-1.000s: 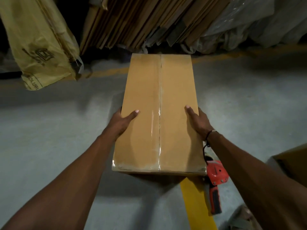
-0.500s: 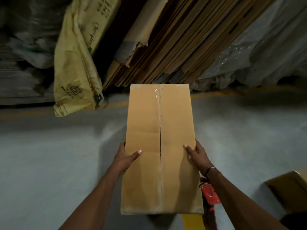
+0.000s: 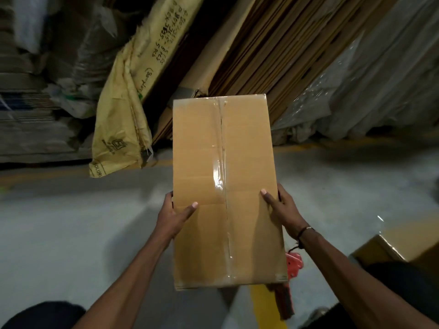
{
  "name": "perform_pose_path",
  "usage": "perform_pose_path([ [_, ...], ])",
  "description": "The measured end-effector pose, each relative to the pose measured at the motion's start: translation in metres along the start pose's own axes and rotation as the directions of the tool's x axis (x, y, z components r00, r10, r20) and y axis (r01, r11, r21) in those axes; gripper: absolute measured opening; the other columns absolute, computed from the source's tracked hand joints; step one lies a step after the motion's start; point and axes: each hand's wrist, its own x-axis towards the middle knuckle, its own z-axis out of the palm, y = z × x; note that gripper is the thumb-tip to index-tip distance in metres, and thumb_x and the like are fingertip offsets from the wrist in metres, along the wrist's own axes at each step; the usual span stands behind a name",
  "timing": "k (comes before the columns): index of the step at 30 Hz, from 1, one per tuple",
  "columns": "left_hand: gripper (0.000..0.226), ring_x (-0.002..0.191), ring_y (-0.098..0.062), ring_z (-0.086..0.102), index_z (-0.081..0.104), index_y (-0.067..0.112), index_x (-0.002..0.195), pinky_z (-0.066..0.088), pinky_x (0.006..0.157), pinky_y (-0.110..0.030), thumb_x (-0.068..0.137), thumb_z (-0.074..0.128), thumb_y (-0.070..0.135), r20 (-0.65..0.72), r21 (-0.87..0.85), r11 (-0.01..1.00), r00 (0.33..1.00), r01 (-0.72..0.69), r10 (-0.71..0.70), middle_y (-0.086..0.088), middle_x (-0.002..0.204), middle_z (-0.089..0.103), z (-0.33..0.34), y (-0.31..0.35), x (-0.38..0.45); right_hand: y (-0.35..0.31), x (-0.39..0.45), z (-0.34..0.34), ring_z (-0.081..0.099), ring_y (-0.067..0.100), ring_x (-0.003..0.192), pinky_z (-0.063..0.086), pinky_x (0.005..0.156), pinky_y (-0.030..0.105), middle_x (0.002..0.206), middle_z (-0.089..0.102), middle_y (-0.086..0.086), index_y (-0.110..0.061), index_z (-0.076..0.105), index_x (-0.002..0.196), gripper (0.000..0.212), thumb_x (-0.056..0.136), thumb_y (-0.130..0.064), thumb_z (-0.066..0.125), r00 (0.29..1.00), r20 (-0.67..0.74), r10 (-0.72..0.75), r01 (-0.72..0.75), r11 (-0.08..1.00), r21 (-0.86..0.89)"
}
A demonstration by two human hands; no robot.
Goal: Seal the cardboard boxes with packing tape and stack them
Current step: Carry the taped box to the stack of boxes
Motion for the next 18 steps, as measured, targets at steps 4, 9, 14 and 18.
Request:
perform_pose_path([
  [4, 0.104, 0.117, -0.021, 0.064, 0.04, 0.039, 0.15, 0.058, 0.097, -0.049, 0.063, 0.08, 0.08, -0.032, -0.023, 0.994, 0.994, -0.107, 0.106, 0.003, 0.136, 0.061, -0.011, 0.059, -0.038, -0.07, -0.034, -0.035, 0.064, 0.013, 0.118, 0.057, 0.095, 0.041, 0.138, 0.061, -0.01, -0.048, 0.042, 0.146, 0.065, 0.089, -0.058, 0.071, 0.996, 0.022, -0.092, 0.093, 0.995, -0.043],
  [9, 0.087, 0.115, -0.02, 0.065, 0.046, 0.037, 0.146, 0.058, 0.097, -0.05, 0.074, 0.078, 0.074, -0.008, -0.044, 0.964, 0.965, -0.264, 0.264, 0.004, 0.132, 0.063, -0.006, 0.147, -0.081, -0.151, -0.091, -0.088, 0.057, 0.015, 0.125, 0.054, 0.099, 0.046, 0.14, 0.053, -0.009, -0.051, 0.026, 0.151, 0.101, 0.071, -0.05, 0.089, 0.981, -0.006, -0.191, 0.19, 0.976, -0.103],
  [14, 0.087, 0.116, -0.017, 0.056, 0.03, 0.029, 0.156, 0.048, 0.092, -0.038, 0.088, 0.075, 0.058, 0.02, -0.035, 0.922, 0.922, -0.386, 0.386, 0.006, 0.132, 0.052, 0.024, 0.232, -0.127, -0.203, -0.15, -0.155, 0.056, 0.016, 0.127, 0.051, 0.106, 0.051, 0.143, 0.051, -0.005, -0.043, 0.02, 0.155, 0.112, 0.067, -0.055, 0.088, 0.957, -0.102, -0.273, 0.255, 0.953, -0.162],
  [18, 0.087, 0.112, -0.018, 0.059, 0.027, 0.025, 0.146, 0.052, 0.085, -0.038, 0.085, 0.075, 0.063, 0.103, -0.036, 0.914, 0.908, -0.404, 0.405, 0.0, 0.134, 0.052, 0.06, 0.279, -0.154, -0.227, -0.192, -0.207, 0.059, 0.015, 0.125, 0.052, 0.105, 0.049, 0.142, 0.053, -0.003, -0.041, 0.018, 0.157, 0.103, 0.079, -0.043, 0.086, 0.929, -0.181, -0.322, 0.292, 0.941, -0.172],
])
